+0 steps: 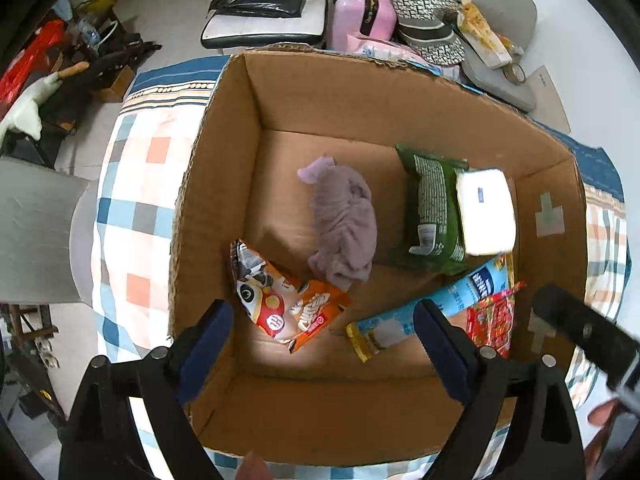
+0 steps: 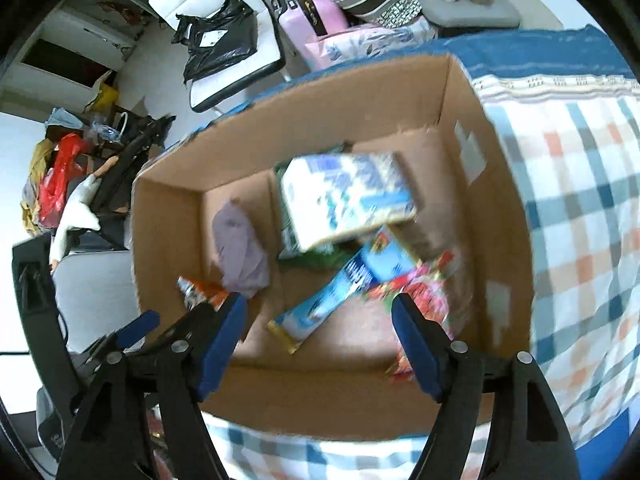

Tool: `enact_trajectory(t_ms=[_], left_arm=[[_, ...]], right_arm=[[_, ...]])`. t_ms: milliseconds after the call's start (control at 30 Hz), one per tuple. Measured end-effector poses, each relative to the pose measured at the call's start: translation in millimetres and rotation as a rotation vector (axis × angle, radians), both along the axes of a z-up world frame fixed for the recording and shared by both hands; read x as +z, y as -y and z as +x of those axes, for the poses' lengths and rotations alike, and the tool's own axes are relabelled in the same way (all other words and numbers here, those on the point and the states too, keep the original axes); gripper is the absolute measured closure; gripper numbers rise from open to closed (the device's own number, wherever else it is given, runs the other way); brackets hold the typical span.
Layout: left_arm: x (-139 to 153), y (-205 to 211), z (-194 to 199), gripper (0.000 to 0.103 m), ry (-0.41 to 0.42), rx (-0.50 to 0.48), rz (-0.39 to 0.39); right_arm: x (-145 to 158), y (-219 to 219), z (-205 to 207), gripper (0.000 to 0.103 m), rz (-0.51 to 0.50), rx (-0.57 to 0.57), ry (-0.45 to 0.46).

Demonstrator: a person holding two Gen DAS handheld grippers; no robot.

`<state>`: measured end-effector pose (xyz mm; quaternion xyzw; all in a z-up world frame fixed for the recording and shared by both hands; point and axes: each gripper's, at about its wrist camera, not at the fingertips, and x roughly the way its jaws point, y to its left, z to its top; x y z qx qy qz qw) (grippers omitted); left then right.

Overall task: Organize soft objects
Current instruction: 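Carry both items over the box and open both tools to drop them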

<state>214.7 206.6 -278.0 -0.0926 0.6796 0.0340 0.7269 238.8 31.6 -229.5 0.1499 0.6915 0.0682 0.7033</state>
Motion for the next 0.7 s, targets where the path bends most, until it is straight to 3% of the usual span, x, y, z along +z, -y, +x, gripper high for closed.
enact_trajectory(t_ms=[233,533,567,633,700], left_arm=[[-12.2,0.8,6.8,0.010,-0.001,0.055,0.022],[-25.2,-6.6,14.7,0.011,-0.021,0.100,0.092],[-26.3,-7.5,15.3,0.011,-0.022,0.105,0.095],[-29.6,-7.9,16.1,0.011,-0.030,0.105,0.093],[-30.2,-8.1,16.0,0.011,-0.029,0.109,0.091]], right_arm=[[-16.1,-3.7,32.8,0.026,-0.048,0.050,0.002],[-49.4,-51.2,53.4,0.026,-0.190,0.184,-0.033],[-53.3,-55.1,53.8,0.028,-0.224,0.200,-0.040],[-56.8,-58.0,53.6,0.043,-0.291,0.222,-0.033],[-54.0,-57.4,53.5,0.048,-0.318,0.232,-0.012]])
